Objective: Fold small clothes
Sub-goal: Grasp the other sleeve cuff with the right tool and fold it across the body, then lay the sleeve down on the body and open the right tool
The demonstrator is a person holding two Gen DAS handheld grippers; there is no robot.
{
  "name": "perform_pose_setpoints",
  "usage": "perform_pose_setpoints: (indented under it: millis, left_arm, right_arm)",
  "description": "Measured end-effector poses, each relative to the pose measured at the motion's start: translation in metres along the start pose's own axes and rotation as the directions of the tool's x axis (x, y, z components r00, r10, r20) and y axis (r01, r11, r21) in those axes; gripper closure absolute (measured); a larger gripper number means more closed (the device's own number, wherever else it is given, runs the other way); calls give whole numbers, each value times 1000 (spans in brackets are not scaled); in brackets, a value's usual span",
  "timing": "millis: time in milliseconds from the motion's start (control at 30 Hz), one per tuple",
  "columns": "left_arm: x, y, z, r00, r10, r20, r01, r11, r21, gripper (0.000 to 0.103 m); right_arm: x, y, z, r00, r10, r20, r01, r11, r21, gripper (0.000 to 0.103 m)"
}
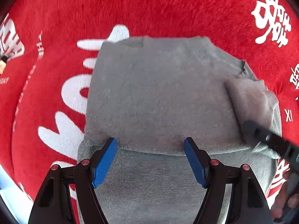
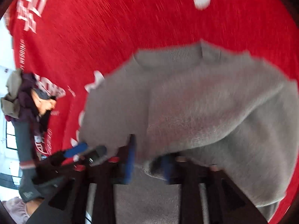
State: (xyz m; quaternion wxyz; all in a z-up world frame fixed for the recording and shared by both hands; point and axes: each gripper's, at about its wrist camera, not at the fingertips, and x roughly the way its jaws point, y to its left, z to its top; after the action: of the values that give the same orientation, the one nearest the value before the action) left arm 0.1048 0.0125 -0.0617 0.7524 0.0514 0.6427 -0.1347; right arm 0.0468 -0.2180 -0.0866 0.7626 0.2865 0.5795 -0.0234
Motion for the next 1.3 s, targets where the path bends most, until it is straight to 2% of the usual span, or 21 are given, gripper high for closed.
perform_pose_setpoints:
  millis: [33,133,233,300,367,433,467,500,533,567,633,733,800,900,933,1067,1100,1167,1200,1233,1300]
  left_arm:
    - [2,3,0,1000,-8,2,8,1000,4,28]
    - [6,5,1,999,-36,0,36,999,29,17]
    - [8,6,2,999,-40,-4,40,999,36,17]
    - [7,10,1,998,-56,-4,56,998,29,17]
    - [3,14,0,997,-77,-3,77,997,18,17]
    - [-3,22,-1,995,-99,0,99,995,10,17]
    - [-7,28,-4,994,-106,3,106,994,9,17]
    - [-11,35,-7,993,-119,9,118,993,9,17]
    - [-15,40,-7,992,-129,13,129,992,11,17]
    - [-18,44,-7,990,-140,18,140,990,13,17]
    - [-29,46,-8,986,-166,28,165,986,18,17]
    - [-42,61,-13,979,-197,57,195,980,26,17]
    - [-49,70,-15,979,-193,64,192,981,21,17]
    - [-51,90,-21,979,-192,70,194,981,-14,17]
    - [-52,95,-21,979,-189,72,191,981,-27,17]
    - [-51,104,-21,983,-169,79,173,984,-52,17]
    - [-52,107,-20,982,-169,81,174,983,-59,17]
    - [-54,114,-17,981,-173,88,179,981,-77,17]
    - [-54,115,-16,981,-172,92,180,980,-81,17]
    - [-57,118,-14,980,-174,100,183,980,-84,17]
    - [-59,117,-8,976,-190,110,199,977,-80,17]
  right_arm:
    - [1,-1,-2,1000,4,3,-4,1000,7,55]
    - [-7,-4,-5,999,-13,29,12,1000,25,51]
    - [-21,-17,-3,996,-10,88,1,995,101,50]
    - [-31,-32,0,990,-2,140,-25,981,194,50]
    - [-37,-52,2,983,6,182,-64,947,315,50]
    - [-35,-75,0,977,31,212,-128,879,459,51]
    - [-32,-83,0,973,48,227,-160,847,508,53]
    - [-30,-84,1,969,58,240,-182,825,536,69]
    - [-29,-85,3,967,58,249,-190,814,549,89]
    - [-30,-83,5,966,52,253,-184,825,535,90]
    - [-32,-60,13,963,54,263,-170,880,443,91]
    - [-26,-7,23,968,108,225,-158,964,215,92]
    - [-15,30,24,978,119,170,-131,990,60,91]
    - [12,79,16,994,84,75,-74,989,-128,91]
    - [26,95,13,998,46,49,-36,983,-178,91]
    - [63,113,-2,999,-39,-31,30,969,-246,86]
    - [70,115,-4,996,-64,-57,48,967,-251,83]
    - [73,118,-14,989,-122,-88,94,959,-266,70]
    - [71,118,-19,987,-140,-83,112,953,-281,58]
    - [66,120,-26,986,-147,-73,118,944,-307,52]
    - [55,120,-40,987,-148,-59,120,933,-340,52]
